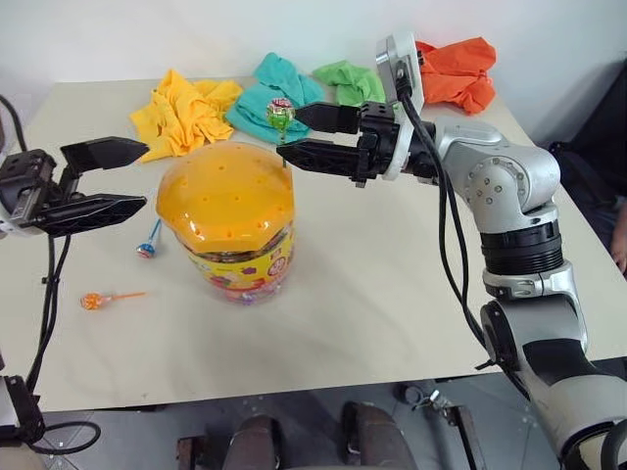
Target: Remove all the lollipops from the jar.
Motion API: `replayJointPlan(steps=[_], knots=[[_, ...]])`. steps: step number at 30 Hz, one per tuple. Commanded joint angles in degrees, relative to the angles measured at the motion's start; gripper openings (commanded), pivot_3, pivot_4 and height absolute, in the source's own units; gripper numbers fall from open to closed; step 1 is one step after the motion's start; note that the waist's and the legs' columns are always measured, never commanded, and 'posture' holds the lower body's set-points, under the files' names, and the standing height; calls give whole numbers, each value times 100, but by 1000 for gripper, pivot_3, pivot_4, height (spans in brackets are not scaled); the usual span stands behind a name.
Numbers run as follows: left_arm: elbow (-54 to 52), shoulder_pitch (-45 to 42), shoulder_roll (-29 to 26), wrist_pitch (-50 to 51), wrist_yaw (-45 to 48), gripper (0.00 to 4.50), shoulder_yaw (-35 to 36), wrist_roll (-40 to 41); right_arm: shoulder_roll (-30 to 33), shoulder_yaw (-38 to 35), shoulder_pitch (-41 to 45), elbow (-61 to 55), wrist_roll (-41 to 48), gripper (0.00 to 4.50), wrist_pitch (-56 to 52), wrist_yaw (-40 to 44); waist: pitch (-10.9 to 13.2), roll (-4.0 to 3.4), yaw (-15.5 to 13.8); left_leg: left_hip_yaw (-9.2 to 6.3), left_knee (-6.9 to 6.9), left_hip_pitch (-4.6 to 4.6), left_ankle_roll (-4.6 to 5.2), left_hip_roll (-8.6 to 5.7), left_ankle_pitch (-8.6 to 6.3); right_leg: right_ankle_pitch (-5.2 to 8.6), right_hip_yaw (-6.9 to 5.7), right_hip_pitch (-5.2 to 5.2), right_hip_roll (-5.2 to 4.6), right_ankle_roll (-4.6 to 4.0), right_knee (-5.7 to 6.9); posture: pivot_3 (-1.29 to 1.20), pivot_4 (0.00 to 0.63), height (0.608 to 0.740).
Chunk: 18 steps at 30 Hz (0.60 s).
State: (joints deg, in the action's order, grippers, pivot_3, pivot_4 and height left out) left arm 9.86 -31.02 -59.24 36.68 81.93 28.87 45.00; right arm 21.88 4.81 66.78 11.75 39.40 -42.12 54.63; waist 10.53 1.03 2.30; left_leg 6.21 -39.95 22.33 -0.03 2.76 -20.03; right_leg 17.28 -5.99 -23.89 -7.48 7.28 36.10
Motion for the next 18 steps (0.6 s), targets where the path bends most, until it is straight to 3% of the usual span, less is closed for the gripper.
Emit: replayJointPlan(steps=[1, 6, 9, 18], knots=[[-49, 407, -261, -78, -27, 4486, 637, 42, -55, -118, 282, 88, -123, 4500, 219, 194, 0, -1, 24, 0, 1, 0, 0, 0, 0, 0, 0, 0, 0, 0, 0, 0, 150, 740], [-4, 762, -221, -197, 130, 4486, 955, 180, -179, -112, 467, 410, -335, 4500, 348, 391, 1, -1, 8, 1, 1, 0, 0, 0, 0, 0, 0, 0, -1, 0, 0, 0, 150, 740], [35, 976, -228, -240, 228, 4500, 1053, 172, -225, -129, 526, 503, -429, 3888, 369, 491, 1, -2, 23, 4, 1, 0, 0, 0, 0, 0, 0, -1, -1, 0, 0, 0, 150, 740], [68, 1545, -248, -431, 404, 4500, 1499, 196, -308, -253, 589, 552, -560, 808, 432, 493, 1, -2, 105, 8, 8, -1, -1, 1, 0, 0, 0, -5, 0, -1, 1, 0, 150, 740]])
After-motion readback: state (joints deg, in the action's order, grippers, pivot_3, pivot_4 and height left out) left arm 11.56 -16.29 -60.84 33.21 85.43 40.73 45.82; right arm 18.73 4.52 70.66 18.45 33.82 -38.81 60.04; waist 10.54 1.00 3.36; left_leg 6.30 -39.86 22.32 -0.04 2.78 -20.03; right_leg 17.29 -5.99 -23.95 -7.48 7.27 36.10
